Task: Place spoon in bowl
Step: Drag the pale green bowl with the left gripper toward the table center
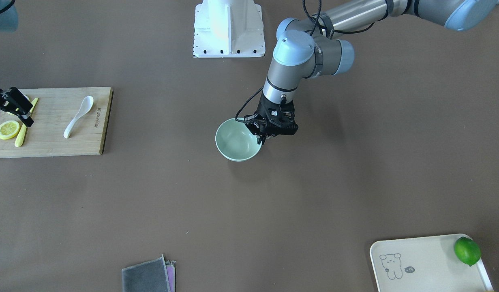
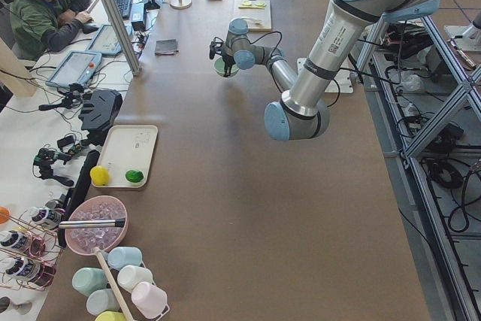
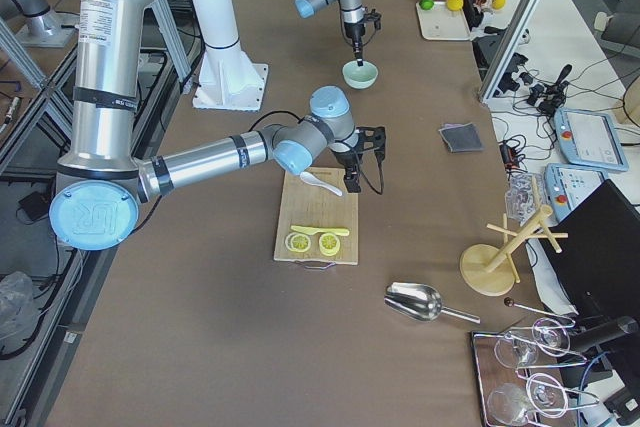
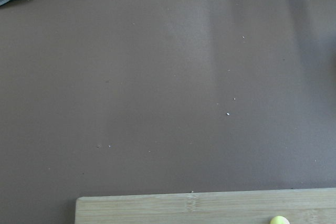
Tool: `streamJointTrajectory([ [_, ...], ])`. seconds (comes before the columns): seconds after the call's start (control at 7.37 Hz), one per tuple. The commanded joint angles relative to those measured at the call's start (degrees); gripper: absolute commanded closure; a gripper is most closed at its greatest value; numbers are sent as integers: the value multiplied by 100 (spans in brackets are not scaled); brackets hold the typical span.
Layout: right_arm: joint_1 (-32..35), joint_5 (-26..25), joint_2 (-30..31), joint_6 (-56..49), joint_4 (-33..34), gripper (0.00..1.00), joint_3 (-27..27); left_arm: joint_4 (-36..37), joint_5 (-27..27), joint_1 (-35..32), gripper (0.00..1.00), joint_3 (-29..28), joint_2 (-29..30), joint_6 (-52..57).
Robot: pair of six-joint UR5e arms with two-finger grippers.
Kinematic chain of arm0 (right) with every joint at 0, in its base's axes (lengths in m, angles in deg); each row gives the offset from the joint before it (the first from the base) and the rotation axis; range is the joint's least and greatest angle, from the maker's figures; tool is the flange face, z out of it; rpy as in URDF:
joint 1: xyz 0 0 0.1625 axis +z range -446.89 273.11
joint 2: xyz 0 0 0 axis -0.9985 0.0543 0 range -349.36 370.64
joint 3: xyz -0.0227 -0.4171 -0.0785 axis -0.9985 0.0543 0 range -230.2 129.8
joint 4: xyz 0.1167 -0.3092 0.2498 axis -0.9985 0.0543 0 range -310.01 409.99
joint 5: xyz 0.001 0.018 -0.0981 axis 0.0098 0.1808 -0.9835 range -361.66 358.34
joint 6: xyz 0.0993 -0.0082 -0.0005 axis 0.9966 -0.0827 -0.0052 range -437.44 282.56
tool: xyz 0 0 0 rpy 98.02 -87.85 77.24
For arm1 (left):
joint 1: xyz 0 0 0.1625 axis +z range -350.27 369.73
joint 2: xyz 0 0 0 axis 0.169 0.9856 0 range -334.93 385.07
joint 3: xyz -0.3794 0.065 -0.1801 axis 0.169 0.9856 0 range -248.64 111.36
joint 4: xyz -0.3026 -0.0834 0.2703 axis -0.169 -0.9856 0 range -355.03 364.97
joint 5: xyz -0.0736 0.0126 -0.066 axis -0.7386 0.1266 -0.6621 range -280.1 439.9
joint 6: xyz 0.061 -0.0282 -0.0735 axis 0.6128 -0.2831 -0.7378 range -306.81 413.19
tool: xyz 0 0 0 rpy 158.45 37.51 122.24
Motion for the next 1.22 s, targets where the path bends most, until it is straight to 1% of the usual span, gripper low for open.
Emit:
streamJointTrajectory([
  [0.0, -4, -7, 9, -5, -73, 0, 24, 20, 294, 228, 83, 21, 15, 27],
  [0.14, -4, -7, 9, -5, -73, 0, 24, 20, 305, 273, 74, 73, 15, 27],
  [0.27, -13, -7, 18, -5, -82, 0, 24, 20, 340, 273, 16, 187, -11, 44],
  [0.41, -30, -7, 9, 4, -82, 0, 24, 20, 470, 238, 2, 362, -55, 53],
  [0.54, -39, -7, -8, 12, -73, 0, 24, 37, 437, 90, 1, 677, -307, 123],
  [0.68, -48, -16, -9, 117, -73, 1, 24, 55, 89, -329, 1, 863, -510, 619],
  [0.81, -135, -68, -9, 361, -73, 2, 15, 421, -393, -890, 1, 1056, -860, 1120],
  [0.95, -336, -390, 0, 468, -73, 2, 7, 624, -677, -1287, 1, 1406, -1368, 1952],
  [1.09, -547, -489, 26, 1253, -64, 1, 15, 618, -1149, -1874, 1, 1540, -1869, 2787],
])
